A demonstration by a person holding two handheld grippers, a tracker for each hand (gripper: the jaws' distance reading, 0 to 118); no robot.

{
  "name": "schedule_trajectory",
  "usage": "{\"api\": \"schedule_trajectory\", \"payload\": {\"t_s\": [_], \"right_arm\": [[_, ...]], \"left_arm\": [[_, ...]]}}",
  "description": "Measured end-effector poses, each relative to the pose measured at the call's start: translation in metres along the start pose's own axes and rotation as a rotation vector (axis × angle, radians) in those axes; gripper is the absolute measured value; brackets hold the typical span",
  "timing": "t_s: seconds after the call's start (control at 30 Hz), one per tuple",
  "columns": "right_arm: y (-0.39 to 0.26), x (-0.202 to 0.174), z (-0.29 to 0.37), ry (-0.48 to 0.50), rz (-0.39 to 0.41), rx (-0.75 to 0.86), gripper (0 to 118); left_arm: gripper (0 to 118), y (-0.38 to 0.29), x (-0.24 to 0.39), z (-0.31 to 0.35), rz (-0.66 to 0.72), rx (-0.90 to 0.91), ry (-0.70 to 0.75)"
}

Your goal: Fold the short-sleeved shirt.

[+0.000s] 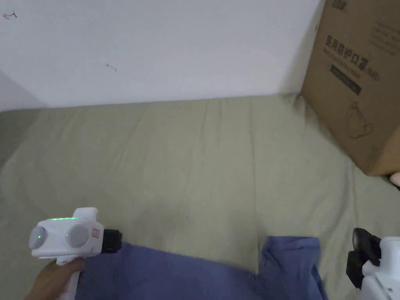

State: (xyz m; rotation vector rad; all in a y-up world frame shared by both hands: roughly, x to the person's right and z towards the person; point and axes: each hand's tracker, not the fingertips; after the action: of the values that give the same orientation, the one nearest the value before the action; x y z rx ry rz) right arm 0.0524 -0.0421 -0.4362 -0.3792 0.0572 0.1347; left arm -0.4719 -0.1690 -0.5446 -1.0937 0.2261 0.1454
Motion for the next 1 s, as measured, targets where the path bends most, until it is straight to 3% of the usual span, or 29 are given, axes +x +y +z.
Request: {"api": "schedule_trajectory", "payload": {"t_s": [0.07,0.1,0.2,0.27,0.37,0.4,0.47,0.5,0.53,0.57,0.63,0.77,0.83,0.93,1.0], "right_arm": [[-0.007,0.004,-0.002,-0.010,-0.001,-0.022,0],[-0.009,0.006,-0.002,-0.013,-0.002,-0.032,0],[-0.015,0.011,-0.004,-0.016,-0.009,-0.058,0],[-0.018,0.015,-0.008,-0.017,-0.024,-0.098,0],[-0.025,0.022,-0.021,0.018,-0.087,-0.207,0],[-0.028,0.024,-0.026,0.025,-0.107,-0.223,10],[-0.037,0.026,-0.039,0.056,-0.137,-0.307,50],[-0.043,0.026,-0.045,0.059,-0.143,-0.336,58],[-0.049,0.025,-0.053,0.072,-0.147,-0.377,58],[-0.057,0.024,-0.060,0.083,-0.157,-0.416,88],[-0.070,0.023,-0.073,0.107,-0.179,-0.483,104],[-0.098,0.018,-0.095,0.141,-0.216,-0.620,104],[-0.108,0.014,-0.097,0.141,-0.194,-0.651,97],[-0.118,0.010,-0.097,0.172,-0.195,-0.673,44],[-0.118,0.009,-0.091,0.173,-0.191,-0.659,24]], "left_arm": [[96,-0.002,0.005,-0.004,-0.041,-0.012,0.024],[85,-0.004,0.008,-0.005,-0.035,-0.006,0.030],[41,-0.008,0.018,0.000,-0.069,0.012,-0.035],[4,-0.011,0.028,0.004,-0.121,0.035,-0.033],[3,-0.014,0.034,0.013,-0.146,0.046,-0.025],[3,-0.016,0.034,0.020,-0.145,0.067,-0.026],[3,-0.017,0.028,0.045,-0.097,0.157,-0.074],[3,-0.020,0.026,0.057,-0.087,0.184,-0.086],[3,-0.022,0.024,0.068,-0.077,0.214,-0.099],[3,-0.023,0.022,0.083,-0.070,0.239,-0.118],[3,-0.028,0.019,0.104,-0.075,0.257,-0.128],[3,-0.036,0.014,0.134,-0.065,0.293,-0.137],[3,-0.041,0.014,0.143,-0.048,0.305,-0.141],[3,-0.046,0.009,0.149,-0.019,0.306,-0.138],[3,-0.049,0.003,0.146,0.006,0.301,-0.140]]}}
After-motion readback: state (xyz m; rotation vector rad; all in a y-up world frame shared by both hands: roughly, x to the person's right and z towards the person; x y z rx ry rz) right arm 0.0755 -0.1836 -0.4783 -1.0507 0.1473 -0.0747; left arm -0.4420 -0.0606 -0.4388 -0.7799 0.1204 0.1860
